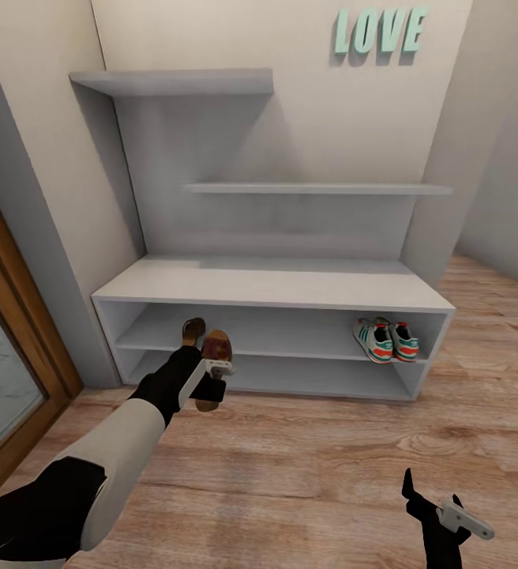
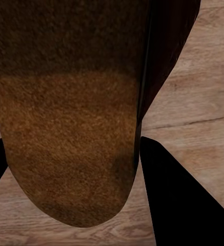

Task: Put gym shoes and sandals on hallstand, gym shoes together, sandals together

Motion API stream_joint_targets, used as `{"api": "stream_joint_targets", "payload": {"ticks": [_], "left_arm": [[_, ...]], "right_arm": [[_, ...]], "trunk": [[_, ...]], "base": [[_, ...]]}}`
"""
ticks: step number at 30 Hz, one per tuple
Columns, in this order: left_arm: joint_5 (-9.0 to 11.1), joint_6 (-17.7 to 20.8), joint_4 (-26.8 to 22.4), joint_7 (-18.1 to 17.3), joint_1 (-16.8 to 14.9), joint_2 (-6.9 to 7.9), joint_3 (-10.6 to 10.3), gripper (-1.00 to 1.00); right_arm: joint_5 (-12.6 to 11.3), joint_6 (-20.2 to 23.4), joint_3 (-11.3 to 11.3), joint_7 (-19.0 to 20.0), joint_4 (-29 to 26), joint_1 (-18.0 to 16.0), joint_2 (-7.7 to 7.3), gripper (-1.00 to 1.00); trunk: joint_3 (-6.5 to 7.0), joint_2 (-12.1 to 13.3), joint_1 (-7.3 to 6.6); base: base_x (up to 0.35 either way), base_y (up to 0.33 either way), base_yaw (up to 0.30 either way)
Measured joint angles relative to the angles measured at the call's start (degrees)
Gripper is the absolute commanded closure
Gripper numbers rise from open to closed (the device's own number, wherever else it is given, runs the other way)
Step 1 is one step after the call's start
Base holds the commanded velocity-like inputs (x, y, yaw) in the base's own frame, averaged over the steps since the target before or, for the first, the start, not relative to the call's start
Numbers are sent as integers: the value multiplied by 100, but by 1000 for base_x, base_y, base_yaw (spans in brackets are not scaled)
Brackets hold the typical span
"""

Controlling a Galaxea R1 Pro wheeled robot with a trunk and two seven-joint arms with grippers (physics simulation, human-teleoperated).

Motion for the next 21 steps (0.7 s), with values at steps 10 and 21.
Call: {"api": "stream_joint_targets", "payload": {"ticks": [10, 21], "left_arm": [[-23, 0, -1, 0, 13, 0, -17, 100], [-47, 0, 0, 3, 15, 0, -43, 100]], "right_arm": [[0, 0, 0, 0, 0, 0, 0, -100], [-1, 0, -1, 0, 0, 0, 0, -100]], "trunk": [[0, 0, 0], [-66, -3, 8]], "base": [[0, 0, 0], [0, 0, 0]]}}
